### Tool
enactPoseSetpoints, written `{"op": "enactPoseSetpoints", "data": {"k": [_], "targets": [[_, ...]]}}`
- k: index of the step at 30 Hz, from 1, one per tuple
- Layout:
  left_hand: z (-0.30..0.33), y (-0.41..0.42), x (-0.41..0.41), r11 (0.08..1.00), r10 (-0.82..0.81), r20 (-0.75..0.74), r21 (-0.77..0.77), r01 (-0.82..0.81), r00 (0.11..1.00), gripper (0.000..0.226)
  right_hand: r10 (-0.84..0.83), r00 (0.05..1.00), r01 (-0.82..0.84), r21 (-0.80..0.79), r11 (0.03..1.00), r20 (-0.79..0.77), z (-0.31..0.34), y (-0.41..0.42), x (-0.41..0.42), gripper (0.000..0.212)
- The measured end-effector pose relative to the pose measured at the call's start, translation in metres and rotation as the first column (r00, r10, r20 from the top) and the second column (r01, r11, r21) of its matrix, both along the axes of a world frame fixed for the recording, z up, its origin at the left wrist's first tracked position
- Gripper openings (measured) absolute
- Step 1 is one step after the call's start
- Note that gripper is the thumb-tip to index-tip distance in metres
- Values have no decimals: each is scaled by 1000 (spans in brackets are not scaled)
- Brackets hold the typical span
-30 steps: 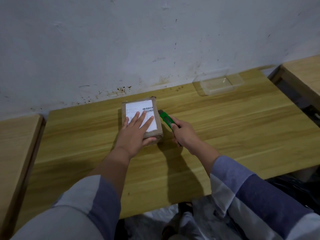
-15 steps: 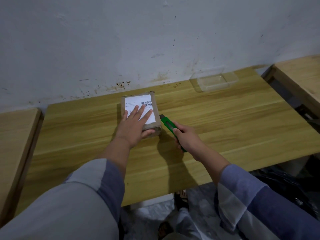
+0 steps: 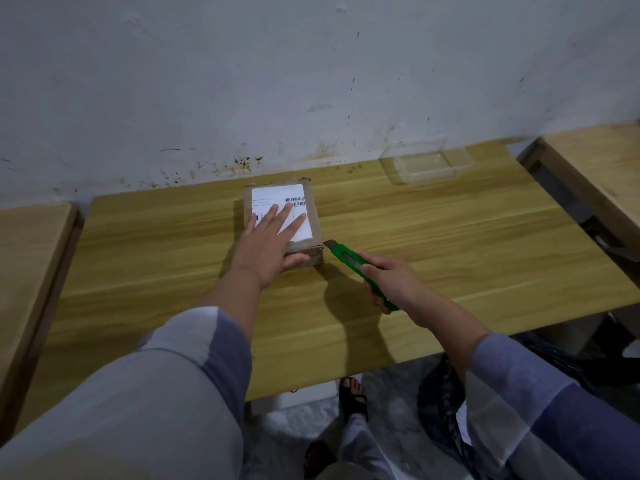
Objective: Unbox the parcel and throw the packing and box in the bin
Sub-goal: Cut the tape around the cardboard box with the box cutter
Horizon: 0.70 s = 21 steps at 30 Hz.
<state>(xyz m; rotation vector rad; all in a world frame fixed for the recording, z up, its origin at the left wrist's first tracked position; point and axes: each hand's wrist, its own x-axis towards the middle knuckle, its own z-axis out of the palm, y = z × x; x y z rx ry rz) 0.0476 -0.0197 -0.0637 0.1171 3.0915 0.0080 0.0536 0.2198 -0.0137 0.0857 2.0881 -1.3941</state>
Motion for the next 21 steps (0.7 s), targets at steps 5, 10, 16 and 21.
{"op": "enactPoseSetpoints", "data": {"k": [5, 10, 16, 21], "targets": [[1, 0, 2, 998, 6, -11, 55, -5, 1000, 82, -53, 999, 53, 2, 999, 3, 6, 8, -9, 38], [4, 3, 5, 993, 27, -16, 118, -25, 1000, 87, -142, 987, 142, -4, 990, -80, -2, -6, -27, 36], [11, 5, 0, 979, 54, 32, 194, -60, 998, 94, -168, 983, 167, -12, 986, -74, -14, -19, -44, 35], [7, -5, -13, 995, 4, 61, 95, -10, 998, 89, -190, 976, 187, -41, 982, -103, -11, -31, -60, 37]]}}
